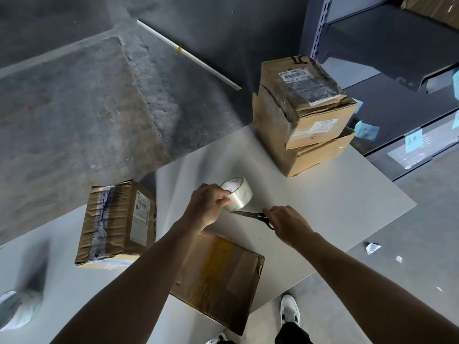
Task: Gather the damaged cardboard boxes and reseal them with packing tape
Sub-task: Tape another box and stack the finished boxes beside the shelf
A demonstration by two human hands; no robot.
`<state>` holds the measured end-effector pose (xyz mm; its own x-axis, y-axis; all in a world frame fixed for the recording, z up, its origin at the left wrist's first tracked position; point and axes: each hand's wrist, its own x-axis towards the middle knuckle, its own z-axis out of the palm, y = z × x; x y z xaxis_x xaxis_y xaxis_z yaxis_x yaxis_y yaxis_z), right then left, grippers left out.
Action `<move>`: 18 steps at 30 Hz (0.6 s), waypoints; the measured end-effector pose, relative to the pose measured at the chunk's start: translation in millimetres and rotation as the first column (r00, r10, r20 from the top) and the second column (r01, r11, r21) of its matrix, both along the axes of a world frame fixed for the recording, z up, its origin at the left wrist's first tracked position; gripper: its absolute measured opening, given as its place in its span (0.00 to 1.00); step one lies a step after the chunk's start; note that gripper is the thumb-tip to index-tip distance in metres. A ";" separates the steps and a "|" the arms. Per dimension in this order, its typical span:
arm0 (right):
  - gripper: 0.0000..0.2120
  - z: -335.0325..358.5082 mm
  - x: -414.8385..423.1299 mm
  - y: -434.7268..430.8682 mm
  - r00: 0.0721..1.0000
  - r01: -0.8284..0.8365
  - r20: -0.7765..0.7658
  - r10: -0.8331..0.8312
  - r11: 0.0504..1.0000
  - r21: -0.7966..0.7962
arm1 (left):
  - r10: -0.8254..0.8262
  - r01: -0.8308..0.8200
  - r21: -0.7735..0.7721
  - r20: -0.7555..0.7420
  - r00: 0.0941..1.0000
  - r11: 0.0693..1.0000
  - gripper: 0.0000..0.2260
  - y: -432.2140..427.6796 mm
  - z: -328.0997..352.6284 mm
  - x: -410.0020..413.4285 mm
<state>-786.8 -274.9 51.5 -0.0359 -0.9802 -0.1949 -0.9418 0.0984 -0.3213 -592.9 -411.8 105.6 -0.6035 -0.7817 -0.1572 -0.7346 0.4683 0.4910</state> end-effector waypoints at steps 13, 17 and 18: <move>0.24 28.8 8.1 -19.8 0.976 -0.021 0.203 0.081 0.958 -0.285 | -0.303 0.317 -0.168 0.104 0.947 0.934 0.10 5.0 10.8 -3.5; 0.15 29.2 20.0 -21.7 0.940 0.061 0.339 0.034 0.962 -0.266 | -0.329 0.305 -0.324 -0.020 0.944 0.896 0.13 13.1 12.7 7.4; 0.15 29.1 21.5 -22.3 0.932 0.101 0.362 -0.003 0.962 -0.253 | -0.322 0.275 -0.358 -0.078 0.944 0.893 0.12 13.4 13.6 14.6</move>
<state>-765.3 -297.2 80.6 -0.0652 -0.9960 0.0606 -0.7565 0.0097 -0.6540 -578.3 -398.4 119.2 -0.8132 -0.5533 0.1806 -0.4737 0.8095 0.3469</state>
